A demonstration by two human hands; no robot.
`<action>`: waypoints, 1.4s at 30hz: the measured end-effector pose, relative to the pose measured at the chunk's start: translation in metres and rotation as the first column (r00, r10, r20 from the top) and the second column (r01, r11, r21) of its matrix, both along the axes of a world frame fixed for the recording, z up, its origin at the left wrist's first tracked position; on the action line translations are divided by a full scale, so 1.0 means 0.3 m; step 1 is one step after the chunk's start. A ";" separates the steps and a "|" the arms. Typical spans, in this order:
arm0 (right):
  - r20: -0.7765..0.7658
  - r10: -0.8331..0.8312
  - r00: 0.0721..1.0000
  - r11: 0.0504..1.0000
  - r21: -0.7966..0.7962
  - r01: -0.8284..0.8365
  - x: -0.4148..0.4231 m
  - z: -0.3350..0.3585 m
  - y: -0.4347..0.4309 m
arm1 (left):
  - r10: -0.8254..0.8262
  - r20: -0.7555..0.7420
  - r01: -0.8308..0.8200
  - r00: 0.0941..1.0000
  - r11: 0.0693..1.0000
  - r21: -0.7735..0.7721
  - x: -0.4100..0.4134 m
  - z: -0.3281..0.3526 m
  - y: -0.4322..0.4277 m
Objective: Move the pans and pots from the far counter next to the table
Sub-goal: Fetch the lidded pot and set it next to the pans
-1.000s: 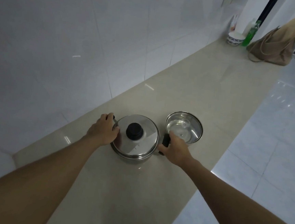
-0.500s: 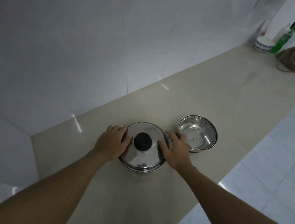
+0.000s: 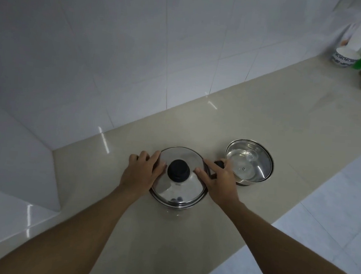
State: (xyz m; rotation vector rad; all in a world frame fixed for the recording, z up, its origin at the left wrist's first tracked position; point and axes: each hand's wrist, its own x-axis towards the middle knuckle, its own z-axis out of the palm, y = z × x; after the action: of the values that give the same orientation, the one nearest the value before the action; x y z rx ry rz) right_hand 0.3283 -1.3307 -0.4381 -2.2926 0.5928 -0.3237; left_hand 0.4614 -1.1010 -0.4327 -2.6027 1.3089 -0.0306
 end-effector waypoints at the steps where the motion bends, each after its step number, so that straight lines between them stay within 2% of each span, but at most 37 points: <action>1: -0.002 0.003 1.000 1.000 0.003 -0.003 -0.004 -0.001 0.001 | 0.011 -0.023 -0.011 1.000 1.000 0.022 -0.004 -0.006 0.004; 3: -0.017 0.020 1.000 1.000 0.000 -0.020 -0.012 -0.005 -0.001 | 0.053 -0.052 -0.050 0.997 0.997 0.059 -0.021 -0.004 0.001; 5: -0.016 0.045 0.999 0.999 0.002 -0.045 -0.018 -0.010 -0.010 | 0.195 -0.166 -0.196 0.967 0.981 0.008 -0.053 0.004 -0.001; 7: -0.010 0.077 0.997 0.997 0.020 -0.077 -0.018 -0.011 -0.025 | 0.343 -0.340 -0.396 0.875 0.913 -0.097 -0.094 0.032 -0.006; 9: 0.001 0.122 0.993 0.992 0.034 -0.122 -0.021 -0.013 -0.037 | 0.413 -0.495 -0.545 0.764 0.824 -0.153 -0.138 0.060 -0.004; 12: 0.020 0.167 0.986 0.985 0.036 -0.167 -0.045 -0.014 -0.047 | 0.463 -0.595 -0.665 0.657 0.728 -0.169 -0.217 0.094 -0.002; 17: 0.049 0.260 0.964 0.965 0.028 -0.262 -0.096 -0.018 -0.082 | 0.521 -0.561 -0.715 0.644 0.670 -0.199 -0.365 0.108 -0.011; 22: 0.081 0.354 0.932 0.932 0.055 -0.359 -0.084 0.028 -0.076 | 0.609 -0.552 -0.802 0.570 0.558 -0.212 -0.469 0.133 0.013; 27: 0.100 0.463 0.881 0.882 0.052 -0.469 -0.062 0.088 -0.010 | 0.662 -0.526 -0.840 0.534 0.485 -0.244 -0.537 0.181 0.089; 35: 0.190 0.595 0.781 0.777 0.112 -0.619 -0.078 0.141 0.263 | 0.765 -0.493 -0.906 0.415 0.301 -0.297 -0.736 0.264 0.341; 42: 0.212 0.696 0.686 0.677 0.122 -0.726 -0.206 0.173 0.610 | 0.829 -0.477 -0.938 0.290 0.149 -0.312 -1.016 0.317 0.626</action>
State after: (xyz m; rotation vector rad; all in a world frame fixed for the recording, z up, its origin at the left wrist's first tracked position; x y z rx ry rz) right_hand 0.2665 -1.1478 -0.3862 -2.0870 -0.3689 -0.0377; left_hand 0.1566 -0.9133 -0.3378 -3.4888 -0.6453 0.0671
